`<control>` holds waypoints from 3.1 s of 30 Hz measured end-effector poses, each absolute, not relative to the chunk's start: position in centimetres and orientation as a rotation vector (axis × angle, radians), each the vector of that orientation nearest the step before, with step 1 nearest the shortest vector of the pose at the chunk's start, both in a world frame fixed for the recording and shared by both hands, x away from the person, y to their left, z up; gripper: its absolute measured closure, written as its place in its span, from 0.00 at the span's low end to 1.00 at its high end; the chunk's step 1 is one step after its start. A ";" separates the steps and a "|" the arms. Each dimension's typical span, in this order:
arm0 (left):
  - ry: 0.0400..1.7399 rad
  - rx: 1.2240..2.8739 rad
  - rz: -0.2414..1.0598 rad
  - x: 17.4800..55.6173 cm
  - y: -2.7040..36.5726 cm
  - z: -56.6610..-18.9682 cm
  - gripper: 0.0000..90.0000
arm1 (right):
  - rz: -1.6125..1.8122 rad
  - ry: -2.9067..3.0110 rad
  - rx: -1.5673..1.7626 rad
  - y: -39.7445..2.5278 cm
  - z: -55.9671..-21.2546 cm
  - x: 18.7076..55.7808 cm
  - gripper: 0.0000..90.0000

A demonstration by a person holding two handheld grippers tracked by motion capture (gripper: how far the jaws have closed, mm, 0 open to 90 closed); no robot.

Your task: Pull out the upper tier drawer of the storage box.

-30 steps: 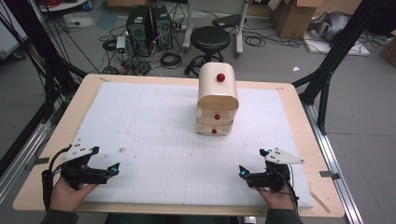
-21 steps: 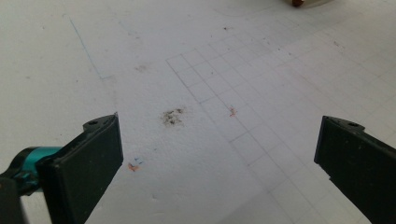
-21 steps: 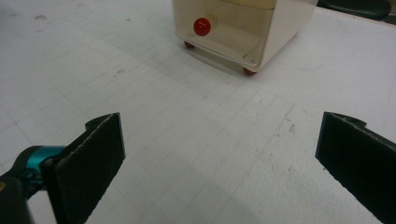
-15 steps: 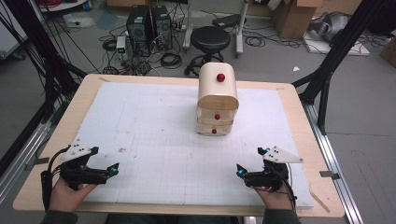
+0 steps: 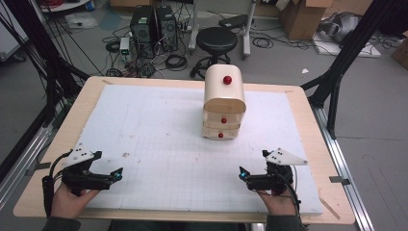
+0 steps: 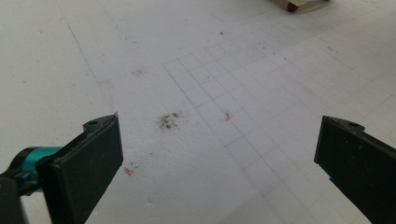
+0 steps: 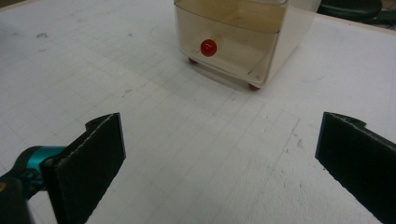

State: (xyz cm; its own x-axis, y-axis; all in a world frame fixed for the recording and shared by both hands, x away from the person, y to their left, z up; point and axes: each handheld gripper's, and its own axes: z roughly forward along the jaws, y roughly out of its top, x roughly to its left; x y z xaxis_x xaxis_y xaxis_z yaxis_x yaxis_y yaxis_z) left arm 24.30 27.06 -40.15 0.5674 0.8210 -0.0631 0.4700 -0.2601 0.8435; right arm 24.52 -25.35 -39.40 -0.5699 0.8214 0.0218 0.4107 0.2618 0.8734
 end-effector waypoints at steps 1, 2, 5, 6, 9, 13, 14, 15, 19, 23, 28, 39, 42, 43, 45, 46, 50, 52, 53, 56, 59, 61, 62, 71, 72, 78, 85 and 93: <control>1.044 1.908 0.496 24.3 27.1 -40.2 0.02 | 1.249 2.098 1.115 -25.4 -39.4 24.5 0.00; 1.044 1.908 0.496 24.3 27.1 -40.2 0.02 | 1.249 2.087 1.114 -25.2 -39.4 24.6 0.00; 1.044 1.907 0.496 24.3 27.1 -40.1 0.02 | 1.254 2.054 1.124 -24.6 -39.2 24.6 0.00; 1.043 1.905 0.497 24.3 27.1 -40.1 0.02 | 1.254 2.045 1.129 -24.4 -39.2 24.6 0.00; 1.045 1.903 0.496 24.3 27.1 -40.1 0.02 | 1.253 2.035 1.132 -24.1 -39.1 24.7 0.00; 1.048 1.899 0.498 24.3 27.2 -40.1 0.02 | 1.246 2.026 1.122 -23.1 -39.2 25.0 0.00; 1.048 1.898 0.498 24.3 27.2 -40.1 0.02 | 1.239 2.021 1.125 -22.7 -39.2 25.1 0.00; 1.048 1.901 0.498 24.3 27.3 -40.1 0.02 | 1.239 2.021 1.125 -22.7 -39.2 25.1 0.00; 1.048 1.899 0.498 24.3 27.3 -40.1 0.02 | 1.234 1.974 1.153 -21.9 -39.1 25.4 0.00; 1.049 1.905 0.502 24.3 27.3 -40.2 0.02 | 1.233 1.944 1.169 -21.6 -39.0 25.5 0.00; 1.049 1.903 0.502 24.3 27.2 -40.2 0.02 | 1.238 1.908 1.167 -20.8 -38.9 25.9 0.00; 1.050 1.903 0.507 24.3 27.4 -40.1 0.02 | 1.287 1.787 1.178 -18.0 -39.4 26.7 0.00; 1.050 1.902 0.507 24.3 27.4 -40.1 0.02 | 1.294 1.762 1.181 -17.4 -39.4 26.9 0.00; 1.051 1.901 0.507 24.3 27.4 -40.1 0.02 | 1.297 1.746 1.181 -17.2 -39.4 27.0 0.00; 1.050 1.903 0.505 24.3 27.3 -40.2 0.02 | 1.291 1.724 1.185 -16.8 -39.4 27.1 0.00; 1.050 1.903 0.506 24.3 27.3 -40.2 0.02 | 1.292 1.716 1.182 -16.7 -39.4 27.2 0.00; 1.051 1.902 0.507 24.4 27.3 -40.2 0.02 | 1.282 1.691 1.181 -16.1 -39.3 27.6 0.02; 1.050 1.903 0.505 24.4 27.3 -40.2 0.02 | 1.294 1.683 1.168 -15.9 -39.2 27.7 0.06; 1.049 1.906 0.504 24.4 27.3 -40.2 0.02 | 1.295 1.674 1.166 -15.7 -39.1 27.8 0.06; 1.051 1.903 0.505 24.4 27.3 -40.2 0.02 | 1.297 1.660 1.174 -15.4 -38.8 28.2 0.07; 1.051 1.903 0.505 24.4 27.4 -40.2 0.02 | 1.291 1.640 1.179 -15.1 -38.3 28.8 0.14; 1.051 1.903 0.505 24.4 27.3 -40.2 0.02 | 1.294 1.633 1.163 -15.1 -38.2 28.8 0.19; 1.051 1.903 0.505 24.4 27.3 -40.2 0.02 | 1.298 1.623 1.157 -15.0 -38.1 28.9 0.19; 1.047 1.906 0.505 24.5 27.4 -40.2 0.02 | 1.222 1.581 1.205 -14.1 -37.8 30.0 0.34; 1.046 1.908 0.506 24.5 27.4 -40.2 0.02 | 1.219 1.570 1.202 -14.0 -37.8 30.1 0.35; 1.048 1.904 0.506 24.5 27.3 -40.2 0.02 | 1.182 1.549 1.211 -13.7 -38.0 30.3 0.47; 1.049 1.908 0.504 24.6 27.2 -40.2 0.02 | 1.143 1.524 1.205 -13.3 -38.1 30.4 0.59; 1.053 1.907 0.505 24.6 27.3 -40.2 0.02 | 1.096 1.500 1.198 -12.6 -38.3 30.6 0.70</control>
